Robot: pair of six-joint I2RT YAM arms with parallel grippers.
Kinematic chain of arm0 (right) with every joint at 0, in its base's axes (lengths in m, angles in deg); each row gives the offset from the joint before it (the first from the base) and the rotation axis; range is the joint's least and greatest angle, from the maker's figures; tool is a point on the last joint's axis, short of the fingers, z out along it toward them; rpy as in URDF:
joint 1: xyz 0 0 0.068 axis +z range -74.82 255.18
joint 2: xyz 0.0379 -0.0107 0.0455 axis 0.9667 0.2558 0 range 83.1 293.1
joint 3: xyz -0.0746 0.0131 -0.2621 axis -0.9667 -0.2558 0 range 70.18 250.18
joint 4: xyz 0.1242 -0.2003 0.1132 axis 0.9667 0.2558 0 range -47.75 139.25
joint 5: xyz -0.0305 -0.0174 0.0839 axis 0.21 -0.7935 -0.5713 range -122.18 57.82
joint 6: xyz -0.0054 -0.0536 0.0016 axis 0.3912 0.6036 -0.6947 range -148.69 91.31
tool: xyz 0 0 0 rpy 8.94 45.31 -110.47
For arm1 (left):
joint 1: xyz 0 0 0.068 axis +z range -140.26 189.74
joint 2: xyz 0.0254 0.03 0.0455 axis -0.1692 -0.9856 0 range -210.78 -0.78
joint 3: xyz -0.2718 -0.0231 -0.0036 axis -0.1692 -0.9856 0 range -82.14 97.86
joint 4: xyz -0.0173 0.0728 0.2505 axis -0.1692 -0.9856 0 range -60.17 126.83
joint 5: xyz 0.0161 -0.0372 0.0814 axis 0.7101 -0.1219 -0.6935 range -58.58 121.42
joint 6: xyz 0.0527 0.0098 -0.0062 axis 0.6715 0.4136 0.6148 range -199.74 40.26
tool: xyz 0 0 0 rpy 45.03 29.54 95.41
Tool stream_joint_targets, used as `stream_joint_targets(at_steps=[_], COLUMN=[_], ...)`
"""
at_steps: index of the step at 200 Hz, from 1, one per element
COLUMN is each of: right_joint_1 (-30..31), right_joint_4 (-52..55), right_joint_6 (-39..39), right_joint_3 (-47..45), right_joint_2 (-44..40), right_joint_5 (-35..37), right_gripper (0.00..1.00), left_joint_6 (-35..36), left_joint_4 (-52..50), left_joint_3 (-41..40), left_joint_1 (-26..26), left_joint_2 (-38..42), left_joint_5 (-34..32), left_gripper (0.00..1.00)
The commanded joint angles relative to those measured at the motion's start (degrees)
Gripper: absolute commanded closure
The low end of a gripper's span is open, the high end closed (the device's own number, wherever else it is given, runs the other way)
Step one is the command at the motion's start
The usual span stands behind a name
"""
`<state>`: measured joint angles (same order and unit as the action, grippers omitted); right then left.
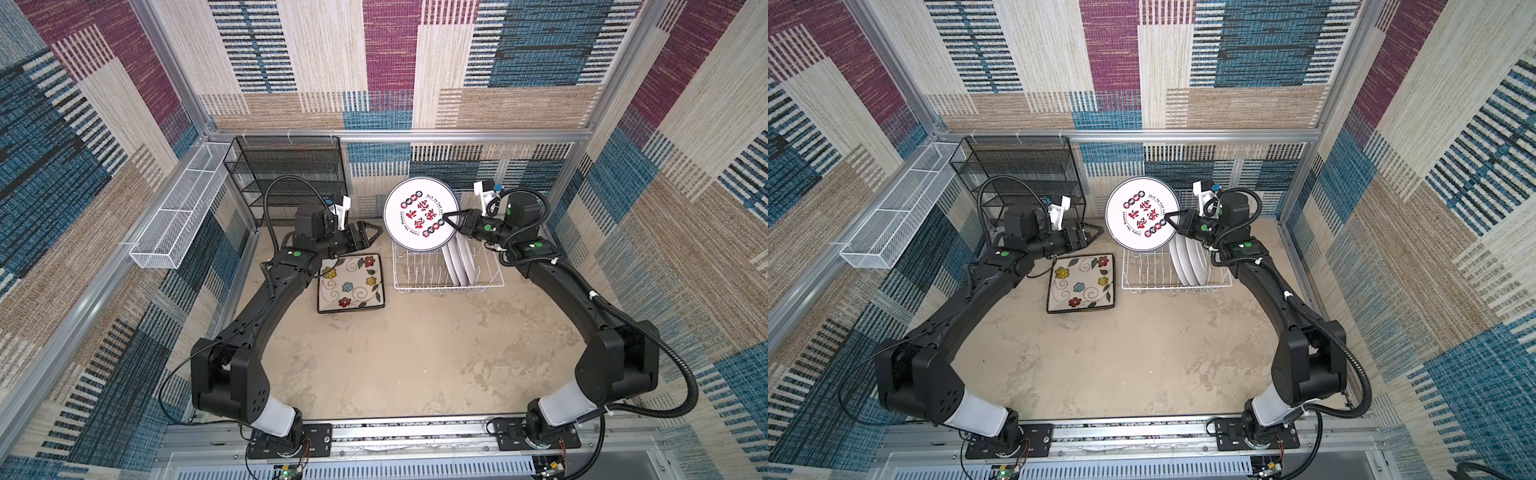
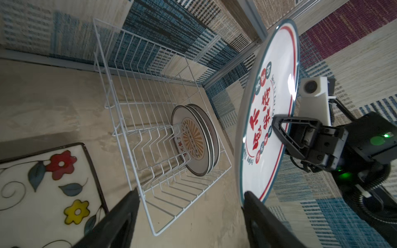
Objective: Unload the plates from the dish rack
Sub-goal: Pick up a plate from the dish rack.
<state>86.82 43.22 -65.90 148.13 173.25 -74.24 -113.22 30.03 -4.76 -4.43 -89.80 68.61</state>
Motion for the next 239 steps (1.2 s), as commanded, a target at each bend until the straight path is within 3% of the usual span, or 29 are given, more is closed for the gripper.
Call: stream_joint_targets(at_steps=[1, 84, 156, 194, 239], right_joint_1=[0.0, 0.1, 0.2, 0.2, 0.3], right_joint_4=[-2.2, 2.2, 4.2, 5.1, 4.9], right_joint_6=[-0.2, 0.4, 0.6, 0.9, 1.0], right_joint_3=[1.7, 4.8, 5.5, 5.8, 5.5], right_joint_2=[1.5, 5.8, 7.5, 8.2, 8.6], right_joint_5=[-3.7, -7.7, -8.5, -8.8, -8.7], right_gripper=[1.0, 1.0, 1.0, 1.0, 0.95], left_joint_6=[-6.5, -9.4, -11.2, -11.9, -12.8], left_joint_4=[5.7, 10.2, 11.3, 11.7, 11.7], left_joint_3=[0.4, 1.0, 4.2, 4.6, 4.5], left_joint_1=[0.0, -0.1, -0.9, -1.3, -1.4], left_joint_2=[-1.8, -5.4, -9.4, -10.5, -11.3], left_joint_5=[6.6, 4.9, 5.9, 6.3, 6.5], left_gripper=[0.23, 0.31, 0.58, 0.67, 0.91])
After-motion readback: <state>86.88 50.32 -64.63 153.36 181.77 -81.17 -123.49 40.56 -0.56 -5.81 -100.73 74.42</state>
